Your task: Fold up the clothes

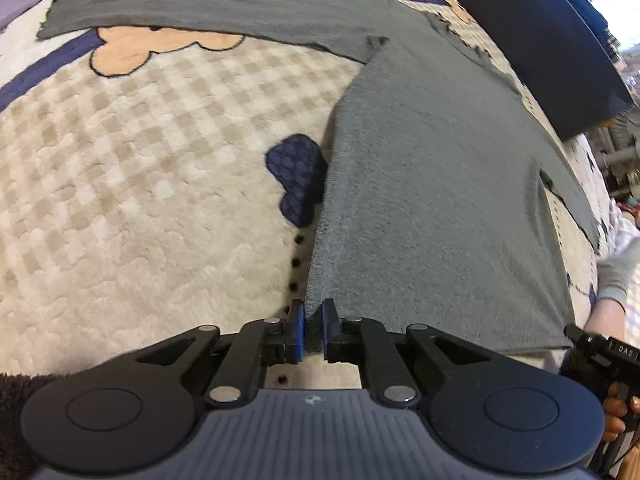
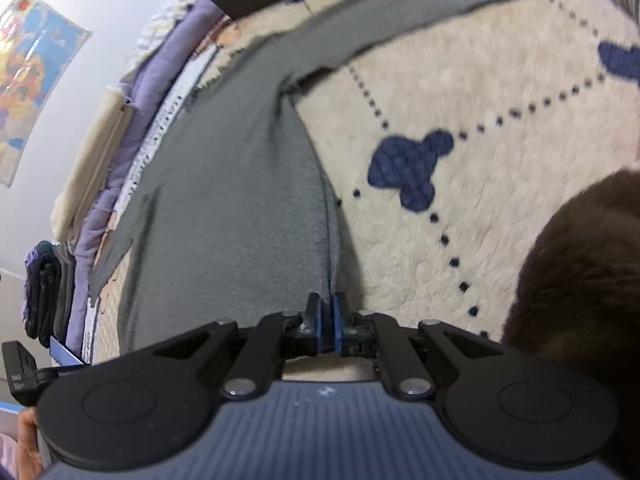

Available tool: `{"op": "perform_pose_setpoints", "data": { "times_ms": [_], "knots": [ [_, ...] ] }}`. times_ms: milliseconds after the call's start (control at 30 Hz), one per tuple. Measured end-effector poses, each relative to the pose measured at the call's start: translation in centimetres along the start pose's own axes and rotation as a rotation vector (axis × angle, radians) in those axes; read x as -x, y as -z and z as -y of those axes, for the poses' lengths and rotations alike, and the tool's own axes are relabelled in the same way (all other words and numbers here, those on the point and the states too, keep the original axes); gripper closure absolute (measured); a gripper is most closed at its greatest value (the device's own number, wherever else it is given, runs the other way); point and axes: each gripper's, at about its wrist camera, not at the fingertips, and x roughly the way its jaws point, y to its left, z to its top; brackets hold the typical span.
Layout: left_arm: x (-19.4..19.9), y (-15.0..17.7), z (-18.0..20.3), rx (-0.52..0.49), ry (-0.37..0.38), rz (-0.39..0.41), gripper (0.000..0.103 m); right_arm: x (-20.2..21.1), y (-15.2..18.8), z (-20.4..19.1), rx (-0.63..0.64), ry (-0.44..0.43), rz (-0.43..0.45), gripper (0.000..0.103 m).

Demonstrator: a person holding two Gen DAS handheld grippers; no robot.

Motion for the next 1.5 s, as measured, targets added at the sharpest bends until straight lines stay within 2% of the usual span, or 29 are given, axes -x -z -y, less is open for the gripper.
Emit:
{"op": "perform_pose_setpoints", "data": {
  "times_ms": [67,267,367,433,467,500,533,600,667,800,867,967,1100,1300,1333,1500],
  "knots": [
    [-0.8,0.1,0.6,-0.043,-0.029,-0.042,0.096,0.6,0.0,-0.3,0.027,0.031,-0.013,0.098],
    [-1.6,0.6,2.3,-0.174,-0.105,-0.067,0.096,-0.9,0.1,-0.4,0.072,0.158,-0.087,0.099],
    [-1.7,0.8,3.0,-0.246,-0.129,-0.076,0.093,-2.6,0.5,-0.8,0.126,0.244,-0.143,0.101],
    [-1.6,0.7,3.0,-0.259,-0.112,-0.092,0.083,-3.2,0.7,-1.6,0.183,0.289,-0.161,0.100],
    [-1.5,0.6,3.0,-0.256,-0.100,-0.103,0.068,-3.3,0.8,-2.0,0.212,0.303,-0.169,0.099],
    [-1.4,0.4,2.8,-0.241,-0.084,-0.115,0.046,-3.4,0.7,-2.3,0.235,0.308,-0.179,0.093],
    [-1.2,0.3,2.7,-0.227,-0.073,-0.121,0.039,-3.3,0.5,-2.5,0.252,0.302,-0.192,0.088],
    [-0.5,0.4,2.8,-0.233,-0.097,-0.089,0.036,-3.1,-0.1,-2.7,0.274,0.291,-0.206,0.063],
    [0.3,0.4,3.7,-0.281,-0.170,-0.034,0.036,-2.8,-1.0,-2.2,0.259,0.284,-0.186,0.060],
    [1.0,0.0,5.7,-0.341,-0.238,0.041,0.035,-2.3,-3.0,-1.2,0.222,0.275,-0.136,0.058],
    [0.9,-0.4,7.5,-0.394,-0.237,0.065,0.035,-2.3,-4.3,-0.9,0.205,0.278,-0.104,0.058],
    [-0.2,-1.2,10.2,-0.454,-0.188,0.075,0.034,-2.6,-6.3,-1.5,0.217,0.287,-0.060,0.059],
    [-2.8,-1.8,13.5,-0.513,-0.081,0.047,0.034,-4.2,-9.7,-3.2,0.260,0.294,-0.009,0.063],
    [-6.0,-1.9,19.2,-0.578,0.173,0.053,0.034,-7.1,-15.0,-6.9,0.388,0.318,0.049,0.063],
    [-6.8,-1.9,20.5,-0.604,0.246,0.056,0.034,-7.5,-15.6,-7.4,0.406,0.318,0.055,0.063],
    [-9.3,-2.1,23.6,-0.695,0.351,0.097,0.034,-10.2,-19.9,-9.9,0.528,0.312,0.061,0.064]
  ]
}}
